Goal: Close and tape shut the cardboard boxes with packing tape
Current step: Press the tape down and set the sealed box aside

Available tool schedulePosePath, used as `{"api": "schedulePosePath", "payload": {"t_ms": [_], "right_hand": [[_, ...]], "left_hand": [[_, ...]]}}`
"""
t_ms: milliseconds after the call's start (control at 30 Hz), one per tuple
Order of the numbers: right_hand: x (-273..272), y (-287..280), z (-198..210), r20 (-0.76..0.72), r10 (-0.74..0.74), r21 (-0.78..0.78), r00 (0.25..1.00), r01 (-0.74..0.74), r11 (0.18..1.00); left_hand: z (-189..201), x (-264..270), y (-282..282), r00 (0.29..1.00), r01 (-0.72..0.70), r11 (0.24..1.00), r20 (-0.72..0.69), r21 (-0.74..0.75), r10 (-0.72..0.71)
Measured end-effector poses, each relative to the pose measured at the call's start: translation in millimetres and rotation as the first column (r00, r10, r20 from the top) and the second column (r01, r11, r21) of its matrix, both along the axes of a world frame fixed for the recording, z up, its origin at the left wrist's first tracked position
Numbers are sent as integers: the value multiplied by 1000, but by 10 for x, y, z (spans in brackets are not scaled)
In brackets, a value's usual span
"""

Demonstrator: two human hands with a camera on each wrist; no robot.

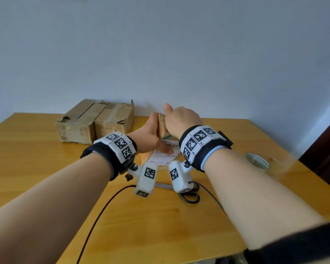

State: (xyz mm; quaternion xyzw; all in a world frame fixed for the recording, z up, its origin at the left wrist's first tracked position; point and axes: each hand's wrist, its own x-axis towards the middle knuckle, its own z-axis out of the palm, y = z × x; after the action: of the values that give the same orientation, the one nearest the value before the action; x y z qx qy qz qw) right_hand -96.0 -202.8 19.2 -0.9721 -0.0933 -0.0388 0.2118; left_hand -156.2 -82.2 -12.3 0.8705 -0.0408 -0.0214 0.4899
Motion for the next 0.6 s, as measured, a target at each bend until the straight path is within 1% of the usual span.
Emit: {"api": "schedulePosePath", "payload": {"t_ms": [100, 167, 267, 367, 433, 500, 533, 567, 600], "right_hand": [[11, 80, 49, 14, 36, -28, 999, -36, 999], [46, 72, 35, -5, 74, -5, 997, -74, 997], [76, 74, -18, 2, 117, 32, 993, -117, 993], [55, 147, 0, 37, 121, 2, 992, -121, 993], [28, 171, 31, 50, 112, -2, 992, -112, 994], [-6, 143, 56, 46, 90, -9, 995, -90, 996], [-16, 131, 55, 53, 101, -41, 993, -99, 994], [-54, 125, 65, 57, 105, -49, 993, -102, 994], [-87, 127, 74, 70, 97, -34, 993, -95, 995]], "left_hand": [[-41, -35, 132, 1000, -18, 996, -25, -86, 15], [-79, -62, 218, 999, -23, 986, -44, -165, 16], [-110, -57, 290, 998, -27, 978, -59, -205, 15], [-128, -54, 311, 998, -29, 967, -60, -255, 14], [-142, -46, 336, 997, -40, 968, -71, -247, 23], [-116, -45, 343, 997, -38, 984, -72, -173, 26], [-85, -42, 347, 998, -40, 996, -45, -76, 37], [-39, -45, 347, 999, -50, 997, 6, 56, 49], [17, -56, 340, 996, -75, 977, 65, 201, 63]]}}
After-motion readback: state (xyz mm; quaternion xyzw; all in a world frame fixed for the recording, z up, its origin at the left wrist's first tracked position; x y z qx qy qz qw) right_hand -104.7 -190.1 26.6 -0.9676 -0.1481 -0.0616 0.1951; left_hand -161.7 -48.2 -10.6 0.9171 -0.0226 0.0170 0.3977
